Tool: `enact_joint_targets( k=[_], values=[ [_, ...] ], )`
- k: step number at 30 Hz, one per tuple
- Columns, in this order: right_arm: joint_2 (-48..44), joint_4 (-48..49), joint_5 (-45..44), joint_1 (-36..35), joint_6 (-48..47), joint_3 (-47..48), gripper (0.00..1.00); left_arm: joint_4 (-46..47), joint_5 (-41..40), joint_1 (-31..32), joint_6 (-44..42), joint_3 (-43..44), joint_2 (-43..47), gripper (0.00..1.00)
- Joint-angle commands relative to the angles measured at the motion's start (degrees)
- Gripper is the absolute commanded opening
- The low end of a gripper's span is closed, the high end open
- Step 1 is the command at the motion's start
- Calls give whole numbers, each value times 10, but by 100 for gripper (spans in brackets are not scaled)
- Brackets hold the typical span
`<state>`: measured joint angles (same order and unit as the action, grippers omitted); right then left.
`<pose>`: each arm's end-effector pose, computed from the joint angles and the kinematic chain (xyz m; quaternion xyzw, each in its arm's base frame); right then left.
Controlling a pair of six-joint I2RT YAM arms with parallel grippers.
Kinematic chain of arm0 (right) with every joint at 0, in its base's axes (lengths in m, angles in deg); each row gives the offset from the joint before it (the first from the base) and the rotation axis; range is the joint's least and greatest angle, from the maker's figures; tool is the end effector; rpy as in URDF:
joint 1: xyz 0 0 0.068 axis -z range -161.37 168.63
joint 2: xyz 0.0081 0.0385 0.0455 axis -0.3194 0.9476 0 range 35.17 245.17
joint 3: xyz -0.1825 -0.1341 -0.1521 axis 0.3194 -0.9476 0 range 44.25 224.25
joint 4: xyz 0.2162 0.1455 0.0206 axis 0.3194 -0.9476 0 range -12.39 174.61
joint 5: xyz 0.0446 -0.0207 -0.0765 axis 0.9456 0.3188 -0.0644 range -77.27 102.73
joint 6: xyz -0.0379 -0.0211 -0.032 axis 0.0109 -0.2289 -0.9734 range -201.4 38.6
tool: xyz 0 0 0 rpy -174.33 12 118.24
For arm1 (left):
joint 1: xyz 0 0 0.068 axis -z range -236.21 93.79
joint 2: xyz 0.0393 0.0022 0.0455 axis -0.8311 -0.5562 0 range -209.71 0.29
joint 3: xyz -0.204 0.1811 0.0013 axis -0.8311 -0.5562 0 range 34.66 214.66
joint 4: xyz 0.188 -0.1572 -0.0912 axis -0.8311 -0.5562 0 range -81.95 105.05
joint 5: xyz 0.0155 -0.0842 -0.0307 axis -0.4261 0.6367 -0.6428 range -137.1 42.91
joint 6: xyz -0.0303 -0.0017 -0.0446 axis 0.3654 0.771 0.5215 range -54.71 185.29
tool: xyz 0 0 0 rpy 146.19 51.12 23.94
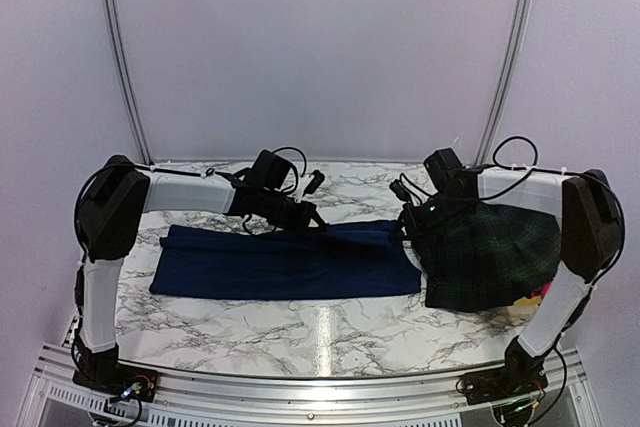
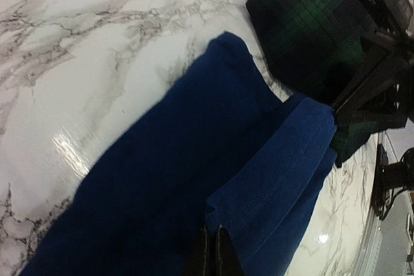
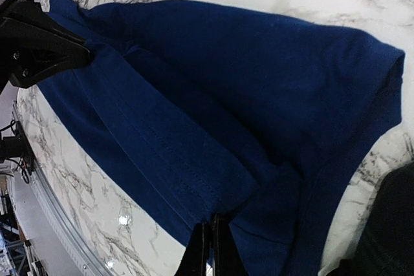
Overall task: Fold and stack the mixed laundry pile
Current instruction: Adjust the 1/3-folded T-shirt at the center of the board.
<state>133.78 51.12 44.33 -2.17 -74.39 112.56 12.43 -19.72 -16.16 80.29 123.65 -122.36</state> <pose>0.3180 0.1408 0.2091 -0.1738 0.9230 0.3098 0.1481 0.3605 -0.3245 0.1873 0.2923 0.8230 -0.3901 0.2917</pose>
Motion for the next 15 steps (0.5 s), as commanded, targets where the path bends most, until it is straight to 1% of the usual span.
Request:
enact_joint_targets(
  k=[1,6,11,12,13,14,15],
  values=[
    [-44,9,18,-20,-2,-40,0,20,8,21,-65,-68,48,0],
    [-74,12,13,-32,0,-103,0,21,-2,49,-100,-120,73,0],
    [-85,1,9,-34,-3,-144,0,20,-16,75,-131,-156,88,0],
    [-86,-4,10,-34,-6,-146,4,16,-18,76,-135,-163,95,8],
    [-89,-11,10,-34,-10,-147,10,10,-21,76,-140,-169,104,20],
    [-95,-16,9,-34,-14,-146,16,3,-26,76,-145,-178,117,35],
    [-100,-20,7,-34,-17,-143,22,-3,-34,76,-146,-187,133,45]
  ],
)
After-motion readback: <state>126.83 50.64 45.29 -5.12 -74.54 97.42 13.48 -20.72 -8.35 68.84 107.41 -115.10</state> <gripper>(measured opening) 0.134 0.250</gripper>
